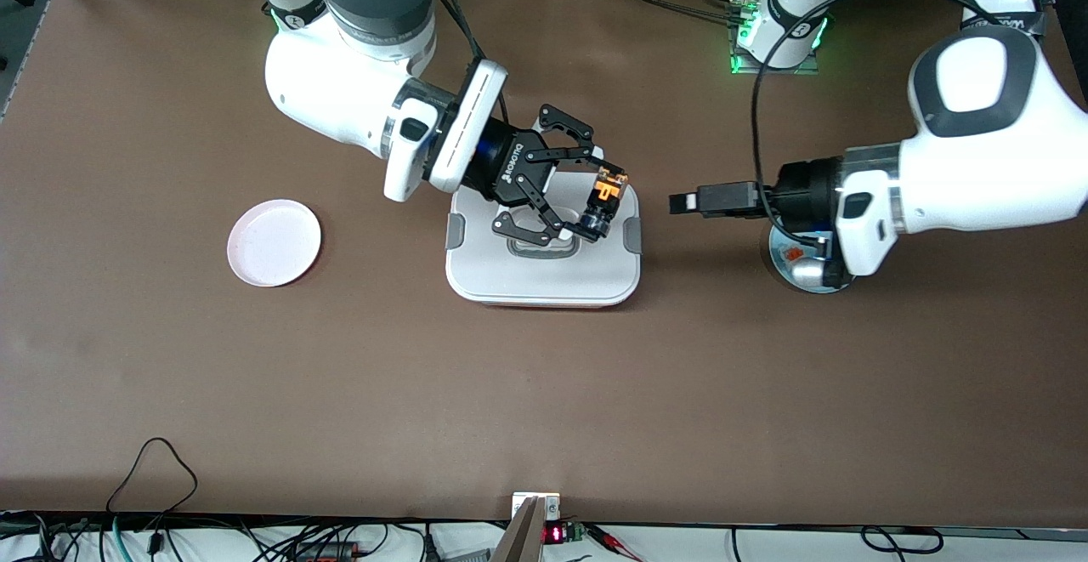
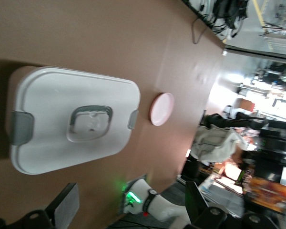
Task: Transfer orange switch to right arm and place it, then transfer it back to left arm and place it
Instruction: 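Close the left gripper on the switch held by the right gripper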
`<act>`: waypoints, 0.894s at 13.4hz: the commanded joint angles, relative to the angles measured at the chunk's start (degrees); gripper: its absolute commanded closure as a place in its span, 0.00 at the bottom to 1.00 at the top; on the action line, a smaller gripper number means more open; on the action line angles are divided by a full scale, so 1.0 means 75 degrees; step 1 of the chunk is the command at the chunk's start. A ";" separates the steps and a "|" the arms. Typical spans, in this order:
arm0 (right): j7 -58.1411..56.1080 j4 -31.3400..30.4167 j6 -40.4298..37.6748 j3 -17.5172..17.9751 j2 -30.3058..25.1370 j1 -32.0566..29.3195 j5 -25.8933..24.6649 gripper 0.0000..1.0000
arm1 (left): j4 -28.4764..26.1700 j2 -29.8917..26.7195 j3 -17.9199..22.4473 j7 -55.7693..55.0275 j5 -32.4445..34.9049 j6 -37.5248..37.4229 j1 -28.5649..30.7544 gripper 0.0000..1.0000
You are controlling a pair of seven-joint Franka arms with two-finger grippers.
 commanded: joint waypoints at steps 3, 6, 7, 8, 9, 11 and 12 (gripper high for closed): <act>-0.0247 0.0005 0.0066 0.0043 0.0035 0.0040 0.0243 0.81 | 0.0007 -0.0114 0.0155 -0.0425 -0.1243 0.0009 -0.0067 0.02; -0.0247 0.0005 0.0043 0.0032 0.0035 0.0039 0.0312 0.81 | 0.0018 -0.0079 0.0119 -0.0787 -0.1709 0.0502 -0.0149 0.02; -0.0247 0.0005 -0.0050 0.0032 0.0047 0.0040 0.0348 0.81 | 0.0019 -0.0033 0.0096 -0.0916 -0.1874 0.0549 -0.0184 0.02; -0.0247 0.0005 -0.0144 0.0032 0.0035 0.0028 0.0371 0.81 | 0.0019 0.0072 0.0095 -0.0836 -0.1888 0.0619 -0.0220 0.02; -0.0247 0.0005 -0.0156 0.0032 0.0035 0.0028 0.0371 0.81 | 0.0019 0.0131 0.0153 -0.0824 -0.1899 0.0654 -0.0220 0.02; -0.0247 0.0005 -0.0168 0.0032 0.0035 0.0028 0.0395 0.81 | 0.0030 0.0226 0.0480 -0.0823 -0.2004 0.0596 -0.0232 0.02; -0.0247 0.0005 -0.0168 0.0020 0.0035 0.0028 0.0476 0.81 | 0.0042 0.0237 0.0494 -0.0870 -0.2109 0.0608 -0.0255 0.02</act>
